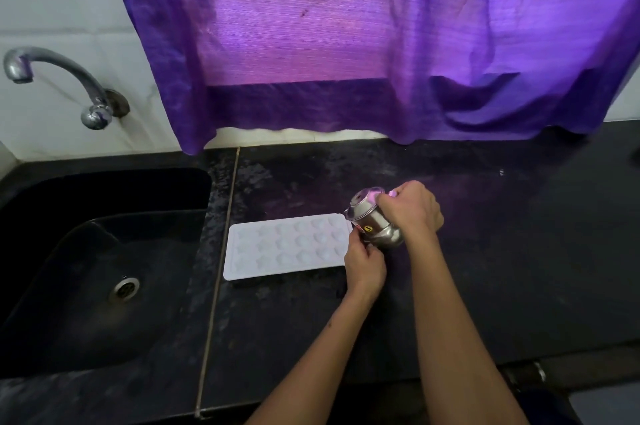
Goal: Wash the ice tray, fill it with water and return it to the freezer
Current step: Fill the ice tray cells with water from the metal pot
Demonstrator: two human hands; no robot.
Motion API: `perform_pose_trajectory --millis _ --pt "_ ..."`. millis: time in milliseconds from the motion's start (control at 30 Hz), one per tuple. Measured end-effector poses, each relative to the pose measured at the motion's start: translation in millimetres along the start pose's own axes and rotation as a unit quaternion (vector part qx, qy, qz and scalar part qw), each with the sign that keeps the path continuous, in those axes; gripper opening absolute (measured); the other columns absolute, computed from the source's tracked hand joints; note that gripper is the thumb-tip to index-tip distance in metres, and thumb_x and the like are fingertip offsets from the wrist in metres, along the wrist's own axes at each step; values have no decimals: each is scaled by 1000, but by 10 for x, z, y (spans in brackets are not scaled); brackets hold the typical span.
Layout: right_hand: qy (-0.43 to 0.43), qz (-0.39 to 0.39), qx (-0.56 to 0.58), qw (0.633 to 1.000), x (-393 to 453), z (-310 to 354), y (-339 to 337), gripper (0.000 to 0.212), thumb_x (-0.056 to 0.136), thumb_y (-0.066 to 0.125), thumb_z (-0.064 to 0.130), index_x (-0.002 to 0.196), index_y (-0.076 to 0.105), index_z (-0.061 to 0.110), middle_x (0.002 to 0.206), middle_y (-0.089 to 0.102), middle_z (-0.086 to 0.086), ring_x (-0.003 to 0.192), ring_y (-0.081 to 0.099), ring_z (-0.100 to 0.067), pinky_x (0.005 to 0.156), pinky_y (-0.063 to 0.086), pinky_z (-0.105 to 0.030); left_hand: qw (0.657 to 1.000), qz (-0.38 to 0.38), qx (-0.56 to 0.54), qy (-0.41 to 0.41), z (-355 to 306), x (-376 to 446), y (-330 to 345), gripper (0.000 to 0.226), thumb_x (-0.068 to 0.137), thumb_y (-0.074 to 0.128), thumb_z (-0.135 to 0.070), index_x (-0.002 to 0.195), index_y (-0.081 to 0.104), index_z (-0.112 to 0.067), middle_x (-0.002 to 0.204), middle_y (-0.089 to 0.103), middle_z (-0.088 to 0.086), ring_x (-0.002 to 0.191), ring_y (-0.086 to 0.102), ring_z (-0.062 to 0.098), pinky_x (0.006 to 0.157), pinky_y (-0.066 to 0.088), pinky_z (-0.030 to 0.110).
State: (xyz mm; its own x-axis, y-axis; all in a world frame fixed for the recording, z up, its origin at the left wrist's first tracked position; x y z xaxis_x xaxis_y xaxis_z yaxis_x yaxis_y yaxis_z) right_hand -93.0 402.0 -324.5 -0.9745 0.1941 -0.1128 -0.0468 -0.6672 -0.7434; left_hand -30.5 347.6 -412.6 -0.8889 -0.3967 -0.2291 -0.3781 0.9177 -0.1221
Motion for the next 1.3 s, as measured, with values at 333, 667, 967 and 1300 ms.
perform_pose_trajectory --millis 333,667,967,1300 --pt "-23 -7 -42 999 12 86 79 27 82 67 41 94 68 17 101 67 -5 96 62 -28 72 42 -31 999 8 -32 -31 -4 73 -10 48 87 37 -2 132 49 -18 114 64 1 106 59 19 94 47 32" --pt "-30 -15 -86 996 47 143 87 25 86 65 36 101 66 16 104 66 -7 97 61 -27 70 40 -29 998 23 -43 -43 -2 114 18 47 88 38 -4 130 50 -20 115 64 5 108 59 27 98 48 43" --pt "-30 -19 -89 995 81 148 108 24 86 64 36 101 65 17 106 66 -7 99 61 -28 71 41 -31 998 24 -44 -48 -13 142 18 46 88 37 -3 129 50 -18 115 64 7 109 59 29 96 48 41" --pt "-27 -18 -85 996 44 161 83 21 87 65 33 99 64 16 104 65 -6 95 61 -26 68 38 -30 996 30 -58 -57 -14 143 23 46 88 37 -2 128 51 -20 113 65 3 106 60 23 97 49 40"
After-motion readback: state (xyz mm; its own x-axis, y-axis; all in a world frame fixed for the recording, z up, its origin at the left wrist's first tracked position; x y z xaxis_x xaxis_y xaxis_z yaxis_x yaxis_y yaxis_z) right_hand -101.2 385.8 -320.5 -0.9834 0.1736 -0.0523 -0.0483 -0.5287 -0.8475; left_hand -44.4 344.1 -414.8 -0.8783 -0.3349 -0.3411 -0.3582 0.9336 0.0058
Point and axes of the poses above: each hand's wrist, its own x-axis towards the middle knuckle, its own y-axis out of the palm, z = x × y, the point moved 1 cm from there along x, towards the middle knuckle
